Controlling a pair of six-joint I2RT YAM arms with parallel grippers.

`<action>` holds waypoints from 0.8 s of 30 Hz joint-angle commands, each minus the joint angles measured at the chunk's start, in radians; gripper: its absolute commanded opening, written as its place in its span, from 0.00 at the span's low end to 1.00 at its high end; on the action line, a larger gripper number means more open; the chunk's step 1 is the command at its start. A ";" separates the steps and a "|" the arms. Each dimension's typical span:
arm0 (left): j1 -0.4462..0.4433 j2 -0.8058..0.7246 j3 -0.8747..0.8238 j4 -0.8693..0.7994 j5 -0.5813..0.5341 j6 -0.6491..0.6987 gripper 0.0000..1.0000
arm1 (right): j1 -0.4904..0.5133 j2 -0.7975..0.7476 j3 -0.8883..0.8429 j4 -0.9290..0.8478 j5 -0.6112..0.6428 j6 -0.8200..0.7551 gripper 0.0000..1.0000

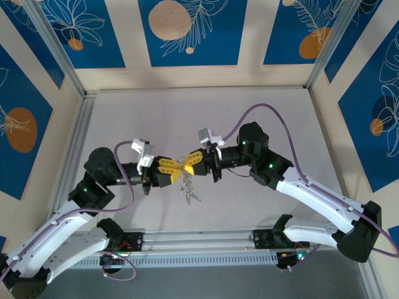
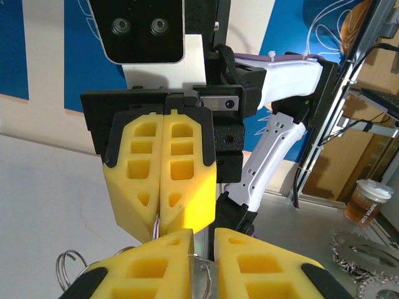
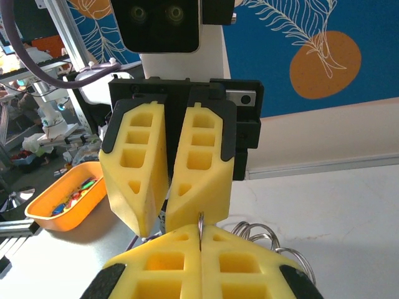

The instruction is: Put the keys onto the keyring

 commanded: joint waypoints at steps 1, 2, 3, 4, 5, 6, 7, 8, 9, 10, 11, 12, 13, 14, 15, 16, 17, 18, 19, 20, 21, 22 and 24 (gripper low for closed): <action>-0.006 -0.021 0.063 -0.088 -0.033 0.073 0.16 | 0.010 -0.012 0.003 0.027 0.006 -0.006 0.00; -0.003 -0.025 0.075 -0.120 -0.043 0.092 0.16 | 0.009 -0.014 0.003 0.026 0.007 -0.005 0.00; -0.003 -0.030 0.086 -0.153 -0.051 0.109 0.16 | 0.007 -0.016 0.003 0.025 0.007 -0.004 0.00; -0.002 -0.032 0.096 -0.176 -0.056 0.123 0.16 | 0.004 -0.016 0.005 0.023 0.009 0.000 0.00; -0.002 -0.034 0.105 -0.196 -0.058 0.133 0.16 | 0.003 -0.014 0.007 0.023 0.010 0.004 0.00; -0.001 -0.032 0.112 -0.210 -0.057 0.139 0.15 | 0.003 -0.014 0.009 0.024 0.007 0.006 0.00; -0.001 -0.030 0.118 -0.216 -0.055 0.144 0.15 | 0.003 -0.014 0.010 0.028 0.005 0.009 0.00; -0.001 -0.025 0.123 -0.218 -0.050 0.143 0.15 | 0.004 -0.012 0.012 0.033 0.000 0.012 0.00; -0.001 -0.016 0.124 -0.212 -0.040 0.141 0.15 | 0.005 -0.010 0.012 0.040 -0.002 0.015 0.00; 0.000 -0.010 0.127 -0.209 -0.033 0.139 0.15 | 0.006 -0.008 0.012 0.044 -0.005 0.016 0.00; -0.001 -0.002 0.130 -0.209 -0.031 0.141 0.15 | 0.008 -0.007 0.012 0.047 -0.009 0.017 0.00; -0.001 0.001 0.132 -0.208 -0.033 0.144 0.15 | 0.009 -0.007 0.010 0.051 -0.012 0.018 0.00; 0.000 0.002 0.130 -0.203 -0.032 0.145 0.15 | 0.010 -0.007 0.008 0.054 -0.014 0.020 0.00; -0.001 0.004 0.130 -0.197 -0.031 0.146 0.15 | 0.012 -0.007 0.007 0.053 -0.016 0.021 0.00; -0.001 0.011 0.132 -0.193 -0.026 0.145 0.16 | 0.011 -0.006 0.007 0.054 -0.016 0.023 0.00; -0.001 0.015 0.132 -0.191 -0.024 0.145 0.16 | 0.011 -0.007 0.007 0.054 -0.018 0.024 0.00; -0.001 0.024 0.135 -0.191 -0.022 0.147 0.16 | 0.013 -0.007 0.006 0.058 -0.023 0.025 0.00; -0.001 0.032 0.135 -0.191 -0.023 0.150 0.16 | 0.013 -0.007 0.004 0.062 -0.026 0.027 0.00; 0.000 0.038 0.135 -0.188 -0.019 0.151 0.16 | 0.013 -0.008 0.004 0.067 -0.029 0.031 0.00; 0.000 0.043 0.135 -0.184 -0.013 0.150 0.16 | 0.014 -0.007 0.006 0.070 -0.031 0.032 0.00; 0.000 0.047 0.135 -0.177 -0.007 0.148 0.16 | 0.013 -0.007 0.008 0.070 -0.031 0.032 0.00; -0.002 0.052 0.136 -0.175 -0.005 0.149 0.16 | 0.014 -0.006 0.010 0.072 -0.032 0.032 0.00; -0.001 0.057 0.139 -0.175 -0.002 0.150 0.15 | 0.013 -0.001 0.010 0.079 -0.032 0.035 0.00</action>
